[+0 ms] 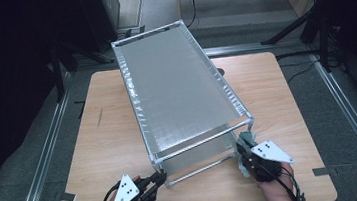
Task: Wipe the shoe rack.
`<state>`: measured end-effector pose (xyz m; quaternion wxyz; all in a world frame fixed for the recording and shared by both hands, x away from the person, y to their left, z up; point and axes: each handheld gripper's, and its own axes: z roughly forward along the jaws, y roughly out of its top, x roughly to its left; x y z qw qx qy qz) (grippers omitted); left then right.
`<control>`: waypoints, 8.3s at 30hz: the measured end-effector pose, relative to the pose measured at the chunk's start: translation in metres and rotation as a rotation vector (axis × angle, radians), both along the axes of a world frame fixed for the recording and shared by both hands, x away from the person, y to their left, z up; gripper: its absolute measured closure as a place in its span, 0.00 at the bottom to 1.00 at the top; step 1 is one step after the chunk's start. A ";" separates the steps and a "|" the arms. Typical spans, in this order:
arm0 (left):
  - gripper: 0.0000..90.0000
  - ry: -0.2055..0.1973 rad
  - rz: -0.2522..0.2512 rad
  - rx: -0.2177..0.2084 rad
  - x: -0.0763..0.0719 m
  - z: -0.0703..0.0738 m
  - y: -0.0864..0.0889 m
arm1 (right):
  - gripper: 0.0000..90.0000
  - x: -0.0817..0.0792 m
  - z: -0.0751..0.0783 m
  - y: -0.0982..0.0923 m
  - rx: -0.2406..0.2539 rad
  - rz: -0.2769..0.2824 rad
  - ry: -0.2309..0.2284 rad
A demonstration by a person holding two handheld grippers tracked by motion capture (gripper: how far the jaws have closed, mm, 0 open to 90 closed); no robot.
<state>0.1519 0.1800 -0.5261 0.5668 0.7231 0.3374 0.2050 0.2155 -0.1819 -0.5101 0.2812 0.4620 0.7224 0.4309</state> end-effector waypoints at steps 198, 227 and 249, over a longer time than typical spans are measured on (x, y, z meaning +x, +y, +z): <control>0.91 -0.019 -0.059 -0.038 -0.007 0.004 -0.022 | 0.92 -0.003 0.116 0.045 -0.012 0.026 -0.226; 0.91 -0.011 -0.067 -0.042 -0.006 0.004 -0.029 | 0.92 -0.045 0.093 0.049 0.065 0.215 -0.213; 0.91 -0.014 -0.078 -0.040 -0.005 0.004 -0.032 | 0.90 -0.040 0.093 0.038 0.047 0.180 -0.215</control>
